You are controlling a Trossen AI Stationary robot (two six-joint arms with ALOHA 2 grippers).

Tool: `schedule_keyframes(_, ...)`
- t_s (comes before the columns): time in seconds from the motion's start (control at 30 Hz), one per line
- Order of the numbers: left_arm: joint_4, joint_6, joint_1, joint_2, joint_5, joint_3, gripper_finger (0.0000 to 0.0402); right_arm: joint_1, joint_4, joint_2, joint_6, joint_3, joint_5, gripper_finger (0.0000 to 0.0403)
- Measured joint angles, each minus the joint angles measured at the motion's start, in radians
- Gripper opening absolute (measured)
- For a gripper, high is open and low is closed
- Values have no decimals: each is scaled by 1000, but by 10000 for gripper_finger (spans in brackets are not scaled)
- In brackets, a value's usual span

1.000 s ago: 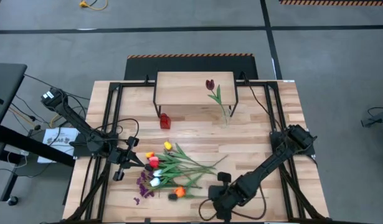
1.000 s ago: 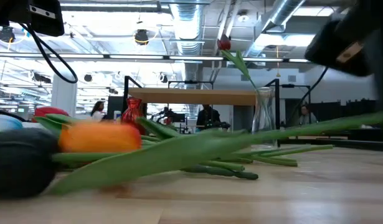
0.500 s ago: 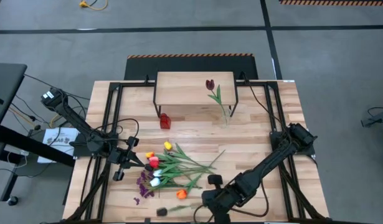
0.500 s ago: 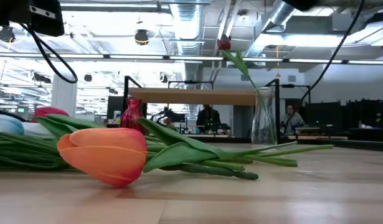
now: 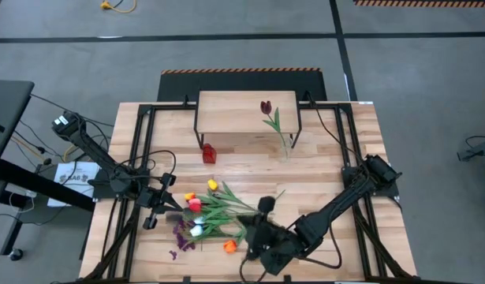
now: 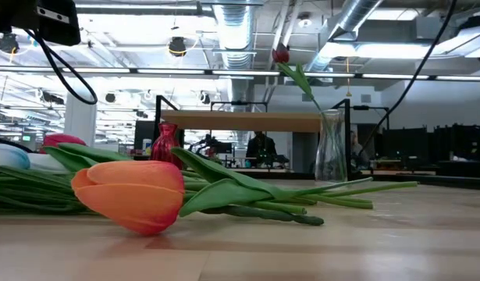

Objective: Pick and place flowers into a vace then onto a shelf
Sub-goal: Put the black flower into the transparent vase

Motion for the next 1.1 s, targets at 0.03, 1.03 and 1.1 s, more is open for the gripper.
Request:
schedule_keyframes(0.03,0,0,0,0,0,0,0,-5,15,-10,1,-12,38,0)
schedule_keyframes(1.03,-10,3,0,0,0,0,0,-314,2006,-360,-771,-923,-391,0)
schedule_keyframes(1.1,-13,3,0,0,0,0,0,-352,2012,-355,-754,-936,-405,0)
